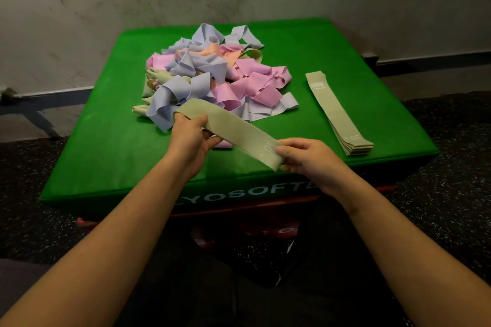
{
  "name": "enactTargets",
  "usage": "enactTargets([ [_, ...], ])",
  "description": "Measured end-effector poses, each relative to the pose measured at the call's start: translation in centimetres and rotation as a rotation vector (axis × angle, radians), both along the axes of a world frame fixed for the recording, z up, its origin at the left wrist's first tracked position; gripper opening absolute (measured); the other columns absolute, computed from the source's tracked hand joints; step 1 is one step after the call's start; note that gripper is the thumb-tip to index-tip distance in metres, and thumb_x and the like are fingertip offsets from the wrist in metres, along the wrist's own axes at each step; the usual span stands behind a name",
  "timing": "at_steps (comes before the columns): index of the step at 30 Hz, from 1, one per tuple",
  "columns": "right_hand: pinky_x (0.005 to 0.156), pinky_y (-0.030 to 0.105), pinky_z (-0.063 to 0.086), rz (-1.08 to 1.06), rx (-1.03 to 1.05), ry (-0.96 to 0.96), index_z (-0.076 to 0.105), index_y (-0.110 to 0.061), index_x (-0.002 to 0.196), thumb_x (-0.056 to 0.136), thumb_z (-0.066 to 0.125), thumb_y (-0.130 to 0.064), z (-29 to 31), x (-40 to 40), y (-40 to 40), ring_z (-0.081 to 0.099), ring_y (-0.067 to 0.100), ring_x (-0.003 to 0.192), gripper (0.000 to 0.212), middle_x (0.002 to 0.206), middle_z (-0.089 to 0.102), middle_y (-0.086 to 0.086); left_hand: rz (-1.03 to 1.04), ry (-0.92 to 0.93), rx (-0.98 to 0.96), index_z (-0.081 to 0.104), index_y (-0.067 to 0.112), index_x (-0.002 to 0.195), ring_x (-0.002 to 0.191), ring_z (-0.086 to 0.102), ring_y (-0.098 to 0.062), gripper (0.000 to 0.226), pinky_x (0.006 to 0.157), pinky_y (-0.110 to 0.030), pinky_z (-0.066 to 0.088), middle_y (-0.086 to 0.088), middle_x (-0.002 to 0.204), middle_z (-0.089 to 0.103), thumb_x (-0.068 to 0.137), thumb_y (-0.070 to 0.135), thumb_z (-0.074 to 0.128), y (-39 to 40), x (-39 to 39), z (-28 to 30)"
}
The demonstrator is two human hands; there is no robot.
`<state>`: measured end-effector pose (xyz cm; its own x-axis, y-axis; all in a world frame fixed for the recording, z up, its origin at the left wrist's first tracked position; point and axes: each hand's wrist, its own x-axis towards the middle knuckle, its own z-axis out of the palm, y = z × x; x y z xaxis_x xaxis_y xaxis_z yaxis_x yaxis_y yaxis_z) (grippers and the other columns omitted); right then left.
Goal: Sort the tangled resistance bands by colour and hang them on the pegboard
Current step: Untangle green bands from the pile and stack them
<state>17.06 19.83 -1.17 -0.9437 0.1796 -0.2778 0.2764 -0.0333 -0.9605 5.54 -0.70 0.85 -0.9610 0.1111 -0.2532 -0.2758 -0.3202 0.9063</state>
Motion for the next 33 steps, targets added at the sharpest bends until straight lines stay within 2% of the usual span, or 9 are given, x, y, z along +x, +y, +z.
enactTargets([
  [3,0.068,0.031,0.057,0.003,-0.035,0.058,0.067,-0.030,0.108,0.090,0.067,-0.004,0.2,0.1,0.4,0.067,0.018,0.074,0.031,0.086,0.074,0.009,-0.013,0.049,-0.014,0.029,0.017,0.138,0.100,0.069,-0.030,0.047,0.073,-0.045,0.060,-0.012,0.124,0.058,0.099,-0.006,0.037,0.7,-0.4,0.5],
  [6,0.060,0.026,0.055,0.013,-0.034,0.114,0.070,-0.026,0.101,0.090,0.067,-0.004,0.6,0.3,1.0,0.063,0.015,0.066,0.025,0.079,0.073,0.007,-0.045,0.036,0.003,0.029,0.018,0.142,0.101,0.068,-0.030,0.053,0.073,-0.045,0.060,-0.015,0.129,0.056,0.097,-0.010,0.035,1.6,-1.4,1.0],
  [9,0.076,0.030,0.058,0.044,-0.025,0.131,0.077,-0.017,0.092,0.090,0.064,0.000,0.7,0.5,2.1,0.067,0.019,0.084,0.021,0.093,0.076,0.002,-0.104,0.003,0.032,0.033,0.019,0.142,0.097,0.066,-0.027,0.057,0.075,-0.043,0.060,-0.014,0.126,0.057,0.095,-0.012,0.031,2.9,-2.5,1.7],
  [14,0.096,0.029,0.054,0.238,0.022,0.180,0.070,-0.019,0.112,0.087,0.045,0.020,1.6,1.0,5.0,0.065,0.016,0.115,0.053,0.119,0.070,-0.004,-0.166,-0.004,0.069,0.046,0.021,0.125,0.093,0.062,-0.023,0.053,0.069,-0.037,0.059,-0.013,0.114,0.058,0.092,-0.016,0.028,5.8,-4.1,2.9],
  [17,0.095,0.054,0.053,0.229,0.251,0.276,0.071,-0.036,0.109,0.088,0.054,0.013,1.1,0.9,6.5,0.063,0.039,0.112,0.056,0.116,0.071,-0.003,-0.220,-0.010,0.147,0.049,0.021,0.122,0.099,0.058,-0.025,0.052,0.085,-0.045,0.059,-0.013,0.110,0.057,0.089,-0.016,0.030,7.9,-5.2,3.6],
  [19,0.089,0.062,0.052,0.179,0.347,0.312,0.073,-0.039,0.103,0.089,0.066,0.000,1.0,0.6,7.4,0.068,0.037,0.101,0.042,0.107,0.074,-0.002,-0.260,-0.039,0.164,0.048,0.016,0.123,0.103,0.056,-0.026,0.048,0.089,-0.047,0.057,-0.013,0.108,0.054,0.089,-0.014,0.031,9.6,-6.0,3.9],
  [24,0.085,0.019,0.049,0.075,0.633,0.529,0.075,-0.022,0.103,0.085,0.075,-0.017,1.0,0.3,10.6,0.054,0.008,0.097,0.019,0.111,0.052,-0.009,-0.265,-0.153,0.133,0.039,0.008,0.136,0.111,0.060,-0.030,0.040,0.072,-0.045,0.059,-0.017,0.120,0.054,0.096,0.004,0.041,15.2,-8.0,4.3],
  [28,0.079,0.012,0.041,0.061,0.822,0.642,0.074,-0.017,0.104,0.087,0.073,-0.015,0.3,0.4,14.1,0.056,0.005,0.091,0.017,0.105,0.065,-0.005,-0.262,-0.174,0.058,0.036,0.007,0.140,0.106,0.059,-0.031,0.039,0.089,-0.053,0.051,-0.017,0.118,0.055,0.102,0.009,0.044,20.5,-9.3,3.8],
  [33,0.070,0.031,0.052,-0.040,0.829,0.563,0.072,-0.025,0.106,0.088,0.071,-0.019,-0.8,1.0,18.8,0.059,0.014,0.083,0.019,0.098,0.070,-0.010,-0.284,-0.119,-0.096,0.039,0.015,0.141,0.111,0.056,-0.029,0.052,0.078,-0.043,0.053,-0.015,0.131,0.053,0.095,-0.008,0.039,26.0,-10.5,1.7],
])
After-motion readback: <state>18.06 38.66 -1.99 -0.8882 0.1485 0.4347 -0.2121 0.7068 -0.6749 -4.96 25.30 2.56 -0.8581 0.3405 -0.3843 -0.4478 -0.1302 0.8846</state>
